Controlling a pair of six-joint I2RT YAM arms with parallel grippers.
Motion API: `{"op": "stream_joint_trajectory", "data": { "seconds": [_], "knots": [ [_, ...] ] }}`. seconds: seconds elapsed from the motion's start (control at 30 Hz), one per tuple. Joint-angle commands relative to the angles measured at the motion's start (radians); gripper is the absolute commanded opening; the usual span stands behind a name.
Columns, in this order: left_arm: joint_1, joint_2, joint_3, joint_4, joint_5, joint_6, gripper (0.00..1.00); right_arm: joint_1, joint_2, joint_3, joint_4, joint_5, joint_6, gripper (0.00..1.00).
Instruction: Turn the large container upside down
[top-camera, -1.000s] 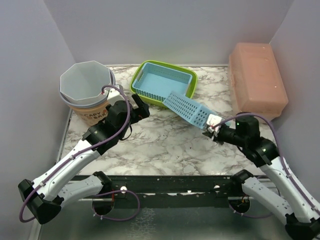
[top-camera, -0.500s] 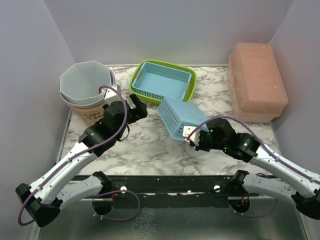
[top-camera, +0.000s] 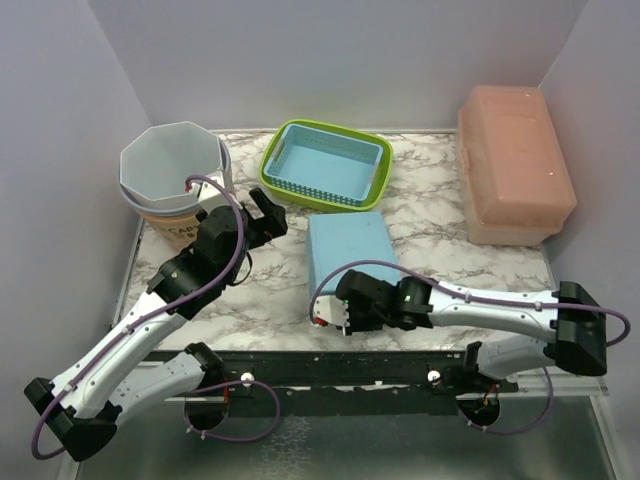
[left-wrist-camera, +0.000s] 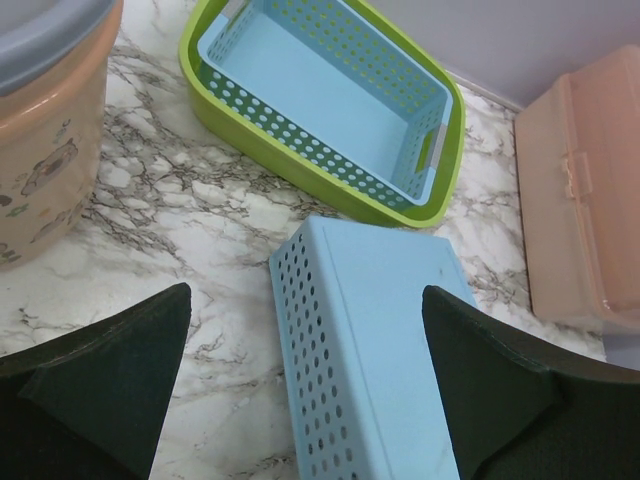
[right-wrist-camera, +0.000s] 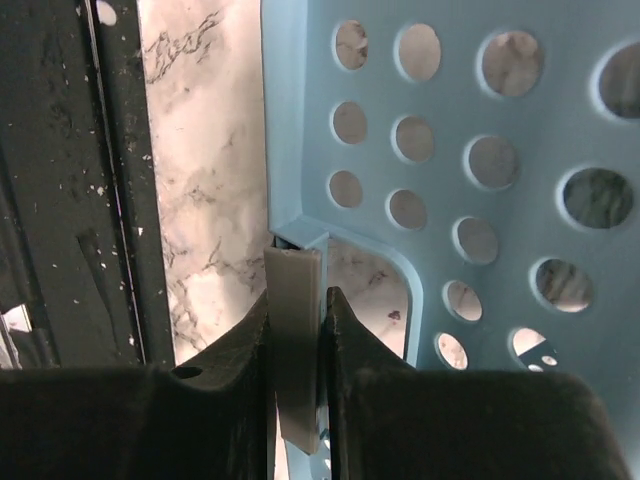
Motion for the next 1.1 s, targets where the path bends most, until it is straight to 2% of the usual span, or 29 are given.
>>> {"op": "stream_joint_trajectory", "data": {
  "seconds": [0.0, 0.1, 0.23, 0.3, 0.43, 0.67, 0.77, 0.83, 1.0, 1.07],
  "knots": [
    [0.007, -0.045, 0.01, -0.019, -0.055, -0.003, 0.99, 0.065, 0.093, -0.01, -0.017, 0.057, 0.166, 0.11],
    [0.007, -0.056, 0.008, -0.022, -0.062, -0.001, 0.99, 0.068, 0.131, -0.007, -0.008, 0.082, 0.182, 0.19],
    [0.008, -0.063, 0.007, -0.028, -0.064, 0.001, 0.99, 0.088, 0.166, 0.006, -0.014, 0.036, 0.204, 0.32],
    [0.008, -0.066, 0.005, -0.031, -0.063, 0.002, 0.99, 0.104, 0.164, 0.008, -0.019, 0.014, 0.206, 0.33],
    [0.008, -0.069, -0.001, -0.032, -0.064, -0.001, 0.99, 0.125, 0.144, 0.024, -0.02, 0.003, 0.224, 0.44],
    [0.008, -0.057, 0.006, -0.032, -0.049, 0.0, 0.99, 0.145, 0.109, 0.061, -0.045, -0.006, 0.25, 0.69],
    [0.008, -0.055, 0.006, -0.032, -0.043, 0.001, 0.99, 0.168, 0.075, 0.049, -0.034, 0.072, 0.262, 0.73],
    [0.008, -0.052, 0.005, -0.032, -0.041, -0.001, 0.99, 0.204, 0.036, 0.022, 0.014, 0.186, 0.271, 0.75],
    [0.008, -0.035, 0.009, -0.031, -0.031, -0.007, 0.99, 0.26, -0.049, -0.064, 0.154, 0.371, 0.259, 0.76],
    [0.008, -0.017, 0.017, -0.03, -0.018, -0.006, 0.99, 0.264, -0.045, -0.108, 0.203, 0.385, 0.248, 0.76]
  ]
}}
